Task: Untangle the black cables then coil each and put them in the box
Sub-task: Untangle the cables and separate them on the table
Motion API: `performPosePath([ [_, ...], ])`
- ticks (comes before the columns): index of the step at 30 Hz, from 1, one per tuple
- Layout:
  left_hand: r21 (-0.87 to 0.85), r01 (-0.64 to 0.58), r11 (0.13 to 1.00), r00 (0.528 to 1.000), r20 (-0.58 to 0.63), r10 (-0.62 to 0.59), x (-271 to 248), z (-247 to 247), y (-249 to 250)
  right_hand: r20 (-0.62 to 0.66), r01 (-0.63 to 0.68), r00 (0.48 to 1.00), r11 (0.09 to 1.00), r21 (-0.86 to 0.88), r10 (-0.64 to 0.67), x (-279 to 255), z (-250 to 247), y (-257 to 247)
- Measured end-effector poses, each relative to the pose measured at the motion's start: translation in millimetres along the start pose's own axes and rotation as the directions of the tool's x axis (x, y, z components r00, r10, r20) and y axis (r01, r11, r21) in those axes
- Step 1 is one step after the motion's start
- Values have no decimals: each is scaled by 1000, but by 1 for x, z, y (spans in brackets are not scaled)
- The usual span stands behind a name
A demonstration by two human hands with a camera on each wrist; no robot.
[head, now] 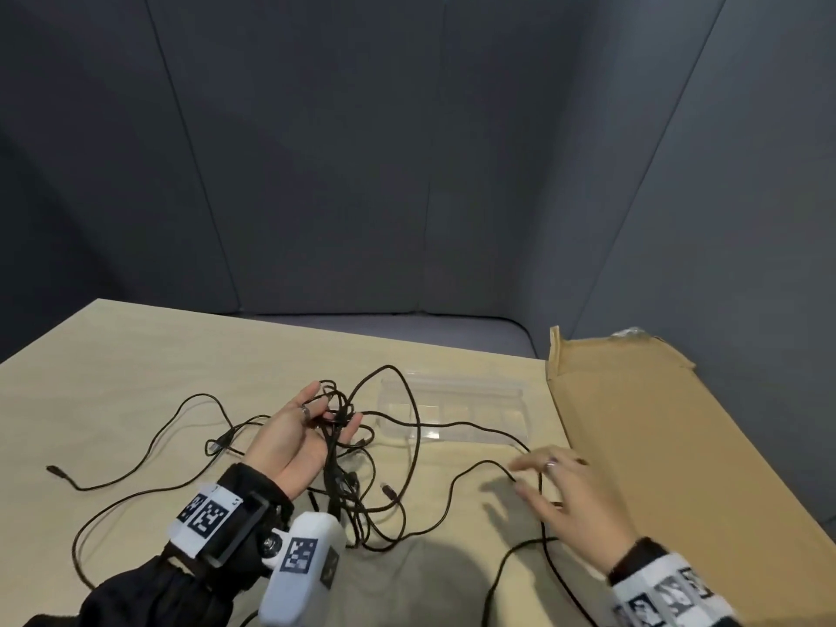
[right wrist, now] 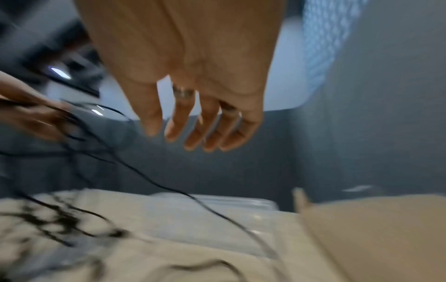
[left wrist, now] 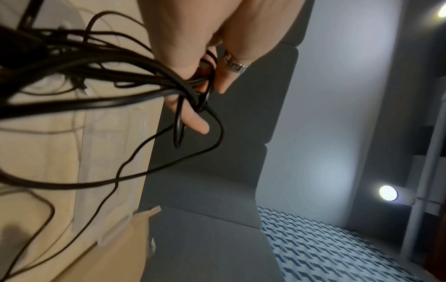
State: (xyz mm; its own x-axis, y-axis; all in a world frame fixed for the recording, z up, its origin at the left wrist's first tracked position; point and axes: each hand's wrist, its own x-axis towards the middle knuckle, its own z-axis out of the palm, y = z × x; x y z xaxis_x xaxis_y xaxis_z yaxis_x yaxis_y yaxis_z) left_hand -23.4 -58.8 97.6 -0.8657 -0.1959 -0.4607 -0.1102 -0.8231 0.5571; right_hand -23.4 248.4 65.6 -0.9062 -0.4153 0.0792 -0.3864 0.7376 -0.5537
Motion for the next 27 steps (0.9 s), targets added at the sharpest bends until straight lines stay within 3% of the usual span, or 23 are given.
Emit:
performPosePath([
  [2,-50,38,998,999,21,-37,-3,9,-9,92,54,993,968,244,-78,9,16,-59],
  [6,-53,87,995,994,63,-84,-7,13,-17,439,-158,895,862,482,-81,28,47,-118],
  [11,10,74,997,991,111,-74,-13,6,-16,466,-139,877,866,481,-118,37,41,-120],
  [13,65,20,998,991,133,-28,-16,2,-13,443,-130,888,857,499,-123,34,34,-119],
  [15,176,-22,984,990,140,-3,-20,-1,-9,347,-82,932,873,480,-103,32,24,-119],
  [18,281,-33,959,995,97,6,-24,-3,-5,188,118,969,971,210,-159,28,12,-113],
  [21,310,-19,951,996,85,-8,-27,1,-5,111,248,964,968,-32,-243,21,8,-112],
  [27,327,-6,945,995,92,-25,-25,-6,-3,-54,232,971,973,-17,-232,25,3,-91],
])
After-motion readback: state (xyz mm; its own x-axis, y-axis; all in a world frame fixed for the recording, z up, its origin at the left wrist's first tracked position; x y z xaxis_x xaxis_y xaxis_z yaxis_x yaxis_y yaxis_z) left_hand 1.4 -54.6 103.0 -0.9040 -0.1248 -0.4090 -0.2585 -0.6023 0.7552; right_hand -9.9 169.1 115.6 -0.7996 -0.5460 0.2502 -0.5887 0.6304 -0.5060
